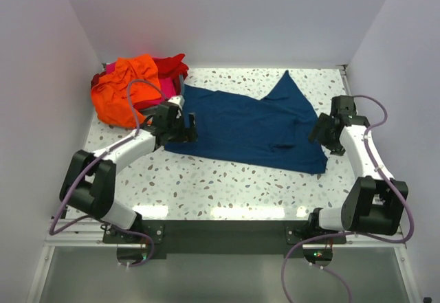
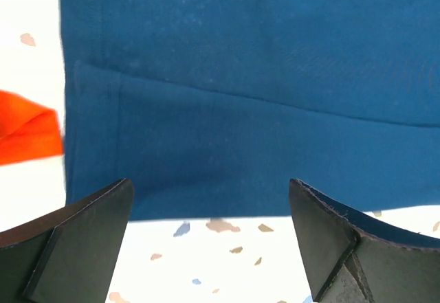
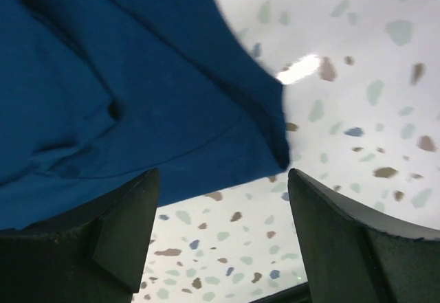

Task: Fold and stack the t-shirts
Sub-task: Fold the tshirt

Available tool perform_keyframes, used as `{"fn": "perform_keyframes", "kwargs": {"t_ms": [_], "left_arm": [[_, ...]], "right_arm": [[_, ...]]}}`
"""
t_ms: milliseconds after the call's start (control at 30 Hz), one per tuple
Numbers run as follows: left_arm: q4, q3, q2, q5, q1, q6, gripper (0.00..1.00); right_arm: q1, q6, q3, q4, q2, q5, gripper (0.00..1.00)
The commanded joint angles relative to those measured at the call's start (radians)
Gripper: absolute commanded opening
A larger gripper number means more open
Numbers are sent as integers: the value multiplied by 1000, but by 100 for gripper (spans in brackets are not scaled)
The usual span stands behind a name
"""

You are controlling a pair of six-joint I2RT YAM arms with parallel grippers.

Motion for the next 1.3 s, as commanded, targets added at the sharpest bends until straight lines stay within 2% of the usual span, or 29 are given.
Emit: {"fn": "perform_keyframes", "kwargs": {"t_ms": [0,100,233,400,567,800,967,1133,1267], "left_arm": [[64,43,85,14,2,-19,100],[117,58,151,58,1,-20,100],[154,57,211,77,-1,-22,100],[190,-5,225,78,-1,-32,100],[206,-70,204,71,-24,-43,100],[261,-184,165,65,-76,-74,100],[293,-270,132,58,-126,-112,100],[305,-373,52,43,-188,-178,100],[290,-486,-72,31,-231,-240,100]], "right_arm": [[6,-17,-43,114,12,-218,79],[12,-3,-77,178,59,-296,79],[14,5,-107,234,121,-327,79],[11,15,-103,226,262,-294,79],[-28,43,-129,209,322,-269,79],[-182,61,-227,198,238,-287,86],[-291,38,-261,168,173,-298,87],[-335,31,-275,125,86,-268,88],[-336,38,-244,85,1,-213,86]]}}
